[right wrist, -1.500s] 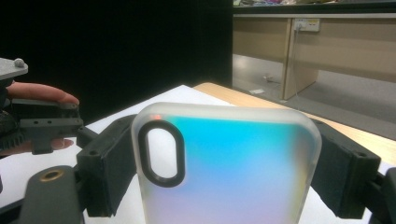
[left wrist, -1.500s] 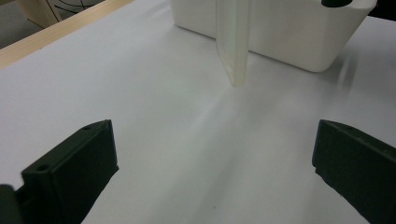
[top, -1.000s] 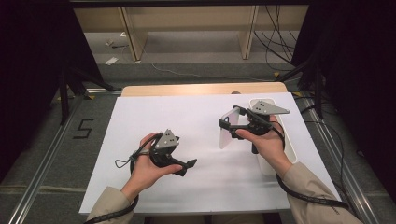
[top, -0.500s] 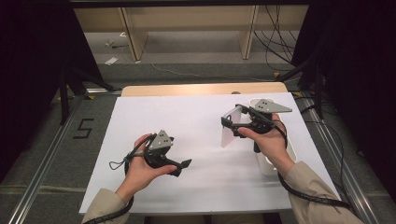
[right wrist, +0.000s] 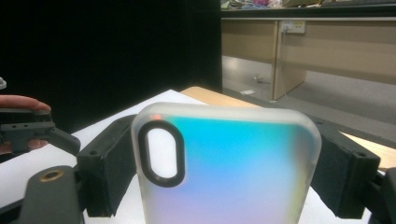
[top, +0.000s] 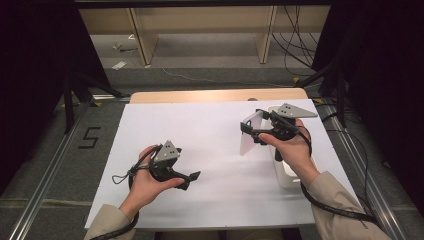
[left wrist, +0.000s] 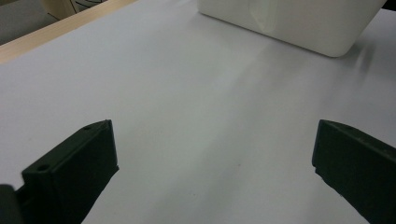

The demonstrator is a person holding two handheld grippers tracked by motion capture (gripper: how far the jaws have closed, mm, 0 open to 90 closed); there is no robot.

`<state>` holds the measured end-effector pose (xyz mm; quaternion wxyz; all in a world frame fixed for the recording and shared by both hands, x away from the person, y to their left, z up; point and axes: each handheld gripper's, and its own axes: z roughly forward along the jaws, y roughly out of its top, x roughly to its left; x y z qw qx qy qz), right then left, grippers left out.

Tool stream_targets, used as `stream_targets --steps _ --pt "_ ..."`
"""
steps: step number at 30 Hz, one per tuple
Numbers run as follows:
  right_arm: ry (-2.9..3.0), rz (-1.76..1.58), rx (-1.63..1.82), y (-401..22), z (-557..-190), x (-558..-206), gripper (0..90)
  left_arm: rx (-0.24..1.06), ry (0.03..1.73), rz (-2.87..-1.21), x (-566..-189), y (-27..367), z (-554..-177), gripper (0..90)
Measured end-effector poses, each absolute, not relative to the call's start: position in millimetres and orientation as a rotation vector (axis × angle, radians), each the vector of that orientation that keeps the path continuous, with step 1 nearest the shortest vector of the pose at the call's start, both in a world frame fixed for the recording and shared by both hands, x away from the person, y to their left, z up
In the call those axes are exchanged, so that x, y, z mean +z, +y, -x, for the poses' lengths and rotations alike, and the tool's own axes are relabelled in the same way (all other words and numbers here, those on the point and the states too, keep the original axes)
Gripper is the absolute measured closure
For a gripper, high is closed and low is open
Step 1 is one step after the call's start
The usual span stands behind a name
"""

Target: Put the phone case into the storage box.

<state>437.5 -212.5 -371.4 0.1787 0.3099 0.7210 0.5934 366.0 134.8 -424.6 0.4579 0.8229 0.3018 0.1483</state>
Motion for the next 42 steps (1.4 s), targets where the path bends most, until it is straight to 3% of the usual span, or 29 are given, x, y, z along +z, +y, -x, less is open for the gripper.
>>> stream_targets --steps 42 --pt "1.933 -0.967 1.635 -251.4 -448.2 -351.9 18.5 0.362 0.749 -2.045 -432.3 141.2 -366.4 0.6"
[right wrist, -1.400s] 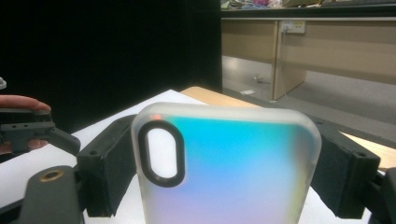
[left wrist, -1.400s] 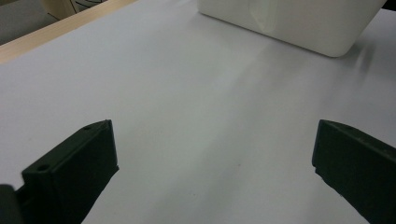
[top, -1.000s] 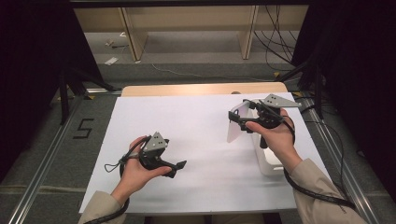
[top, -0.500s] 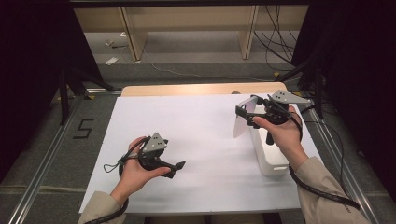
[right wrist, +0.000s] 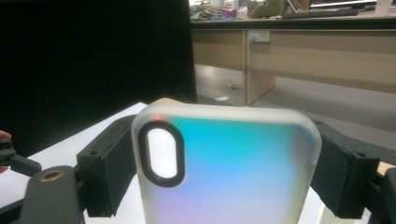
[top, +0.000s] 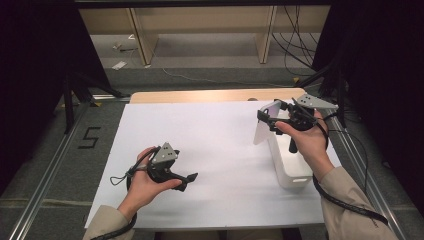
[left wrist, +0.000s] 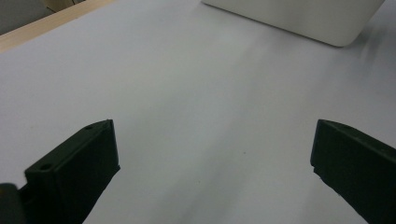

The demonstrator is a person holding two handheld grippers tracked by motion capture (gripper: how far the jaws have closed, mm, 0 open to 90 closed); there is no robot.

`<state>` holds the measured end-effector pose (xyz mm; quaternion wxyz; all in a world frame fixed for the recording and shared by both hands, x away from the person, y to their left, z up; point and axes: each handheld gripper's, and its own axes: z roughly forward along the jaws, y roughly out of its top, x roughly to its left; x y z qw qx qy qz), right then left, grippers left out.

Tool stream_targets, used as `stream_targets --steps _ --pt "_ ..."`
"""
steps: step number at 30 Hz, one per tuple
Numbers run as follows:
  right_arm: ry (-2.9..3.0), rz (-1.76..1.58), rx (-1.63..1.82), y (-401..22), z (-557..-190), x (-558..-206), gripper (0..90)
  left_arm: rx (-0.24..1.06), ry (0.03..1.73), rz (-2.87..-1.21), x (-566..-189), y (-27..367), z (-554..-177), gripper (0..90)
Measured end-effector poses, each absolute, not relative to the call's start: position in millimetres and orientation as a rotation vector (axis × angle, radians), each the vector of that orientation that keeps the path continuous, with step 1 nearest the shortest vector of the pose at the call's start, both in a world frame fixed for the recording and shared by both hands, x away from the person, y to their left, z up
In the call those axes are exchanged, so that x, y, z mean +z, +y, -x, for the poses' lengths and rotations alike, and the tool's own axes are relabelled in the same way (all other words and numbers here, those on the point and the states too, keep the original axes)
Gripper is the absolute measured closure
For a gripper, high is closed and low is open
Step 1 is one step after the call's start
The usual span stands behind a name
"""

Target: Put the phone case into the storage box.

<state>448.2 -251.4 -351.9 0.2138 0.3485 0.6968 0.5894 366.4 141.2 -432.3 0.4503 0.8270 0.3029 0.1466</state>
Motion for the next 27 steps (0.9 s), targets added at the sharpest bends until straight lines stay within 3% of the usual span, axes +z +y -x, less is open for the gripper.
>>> stream_targets --steps 27 --pt "1.865 -1.026 1.586 -274.6 -453.0 -343.9 18.6 0.365 0.746 -2.041 -430.9 141.1 -366.1 0.5"
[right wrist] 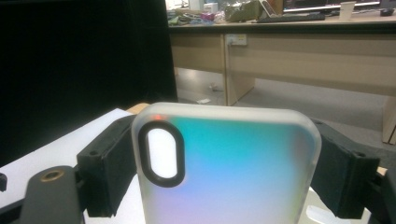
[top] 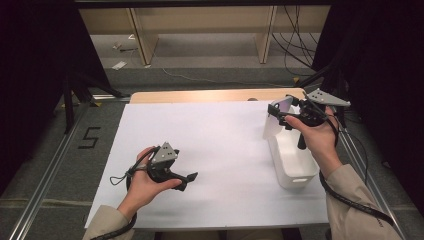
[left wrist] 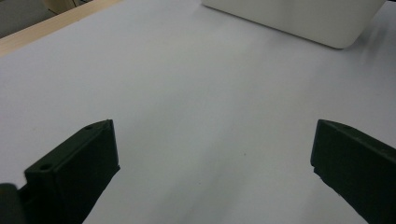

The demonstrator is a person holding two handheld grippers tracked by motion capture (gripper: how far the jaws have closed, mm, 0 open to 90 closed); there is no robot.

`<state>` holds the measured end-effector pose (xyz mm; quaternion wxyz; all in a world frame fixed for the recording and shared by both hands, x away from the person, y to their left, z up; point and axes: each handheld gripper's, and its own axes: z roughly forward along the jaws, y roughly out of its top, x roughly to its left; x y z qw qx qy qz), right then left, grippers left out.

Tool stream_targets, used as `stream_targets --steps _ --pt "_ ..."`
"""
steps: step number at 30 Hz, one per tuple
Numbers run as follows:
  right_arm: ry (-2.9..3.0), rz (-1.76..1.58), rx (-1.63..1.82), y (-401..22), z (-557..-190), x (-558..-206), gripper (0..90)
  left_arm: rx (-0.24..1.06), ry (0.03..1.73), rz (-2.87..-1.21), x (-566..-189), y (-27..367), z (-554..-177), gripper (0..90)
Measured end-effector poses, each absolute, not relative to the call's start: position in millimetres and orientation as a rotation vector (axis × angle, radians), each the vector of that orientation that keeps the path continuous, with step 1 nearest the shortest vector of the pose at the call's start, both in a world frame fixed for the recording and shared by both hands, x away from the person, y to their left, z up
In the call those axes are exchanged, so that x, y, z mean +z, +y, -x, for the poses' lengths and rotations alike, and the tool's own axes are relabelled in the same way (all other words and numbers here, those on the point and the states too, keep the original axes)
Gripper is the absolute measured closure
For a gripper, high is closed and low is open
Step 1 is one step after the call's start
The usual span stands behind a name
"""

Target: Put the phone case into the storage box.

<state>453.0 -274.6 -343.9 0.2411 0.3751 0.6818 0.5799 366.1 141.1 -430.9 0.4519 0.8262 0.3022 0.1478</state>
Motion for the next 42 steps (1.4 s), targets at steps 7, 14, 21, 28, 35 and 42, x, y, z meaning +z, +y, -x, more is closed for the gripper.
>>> stream_targets --steps 7,14,21,28,35,42 --pt "1.860 -1.036 1.577 -278.0 -454.5 -344.9 18.6 0.366 0.747 -2.040 -430.8 141.4 -366.3 0.5" --pt "1.856 -1.044 1.563 -280.8 -455.4 -345.3 18.6 0.368 0.748 -2.038 -430.7 141.3 -366.3 0.5" --pt "1.856 -1.050 1.554 -282.4 -456.2 -346.1 18.6 0.367 0.748 -2.037 -430.6 141.3 -366.3 0.5" --pt "1.850 -1.055 1.543 -284.7 -456.6 -345.6 18.6 0.365 0.749 -2.038 -430.5 141.6 -366.3 0.5" --pt "1.841 -1.068 1.537 -287.6 -457.2 -345.7 18.6 0.366 0.750 -2.035 -430.5 141.4 -366.3 0.5" --pt "1.836 -1.077 1.528 -290.4 -458.0 -345.6 18.6 0.364 0.751 -2.035 -430.2 141.7 -366.2 0.5"
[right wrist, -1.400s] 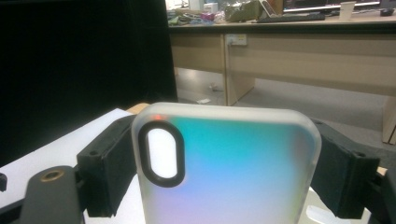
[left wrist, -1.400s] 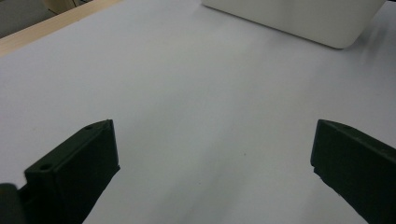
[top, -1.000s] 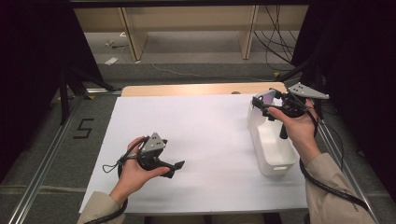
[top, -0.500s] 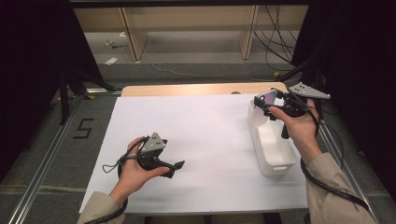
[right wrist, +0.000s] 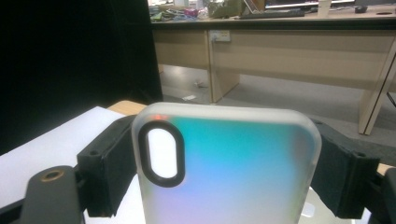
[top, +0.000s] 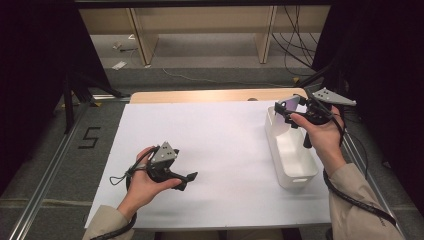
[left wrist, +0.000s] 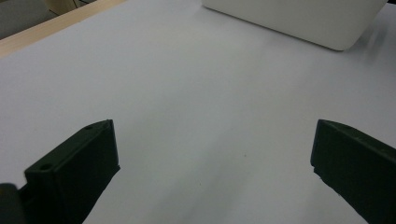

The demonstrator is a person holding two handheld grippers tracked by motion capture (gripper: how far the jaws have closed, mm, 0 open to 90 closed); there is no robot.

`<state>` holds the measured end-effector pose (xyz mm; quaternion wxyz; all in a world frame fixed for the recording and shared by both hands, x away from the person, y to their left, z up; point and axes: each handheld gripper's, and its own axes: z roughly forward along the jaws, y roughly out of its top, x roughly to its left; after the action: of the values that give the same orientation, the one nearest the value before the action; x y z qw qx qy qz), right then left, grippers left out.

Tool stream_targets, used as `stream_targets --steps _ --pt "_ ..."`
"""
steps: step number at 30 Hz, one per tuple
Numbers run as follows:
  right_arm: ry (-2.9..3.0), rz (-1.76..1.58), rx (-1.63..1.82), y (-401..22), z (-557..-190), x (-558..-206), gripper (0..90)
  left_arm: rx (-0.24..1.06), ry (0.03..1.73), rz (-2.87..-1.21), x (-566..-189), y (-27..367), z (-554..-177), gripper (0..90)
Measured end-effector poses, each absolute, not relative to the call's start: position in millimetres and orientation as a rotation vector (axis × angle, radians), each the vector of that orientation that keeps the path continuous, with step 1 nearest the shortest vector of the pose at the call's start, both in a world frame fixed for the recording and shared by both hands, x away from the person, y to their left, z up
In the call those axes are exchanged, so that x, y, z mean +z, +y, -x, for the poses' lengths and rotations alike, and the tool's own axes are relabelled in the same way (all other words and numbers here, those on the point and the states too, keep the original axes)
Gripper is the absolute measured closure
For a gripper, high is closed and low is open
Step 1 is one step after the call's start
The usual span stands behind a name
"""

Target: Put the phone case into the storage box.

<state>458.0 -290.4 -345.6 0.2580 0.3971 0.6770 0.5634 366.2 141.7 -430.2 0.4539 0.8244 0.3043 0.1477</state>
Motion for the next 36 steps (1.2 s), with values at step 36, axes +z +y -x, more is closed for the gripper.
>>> stream_targets --steps 36 --pt "1.809 -1.108 1.509 -298.9 -460.8 -346.6 18.7 0.363 0.754 -2.032 -430.6 142.0 -366.6 0.5"
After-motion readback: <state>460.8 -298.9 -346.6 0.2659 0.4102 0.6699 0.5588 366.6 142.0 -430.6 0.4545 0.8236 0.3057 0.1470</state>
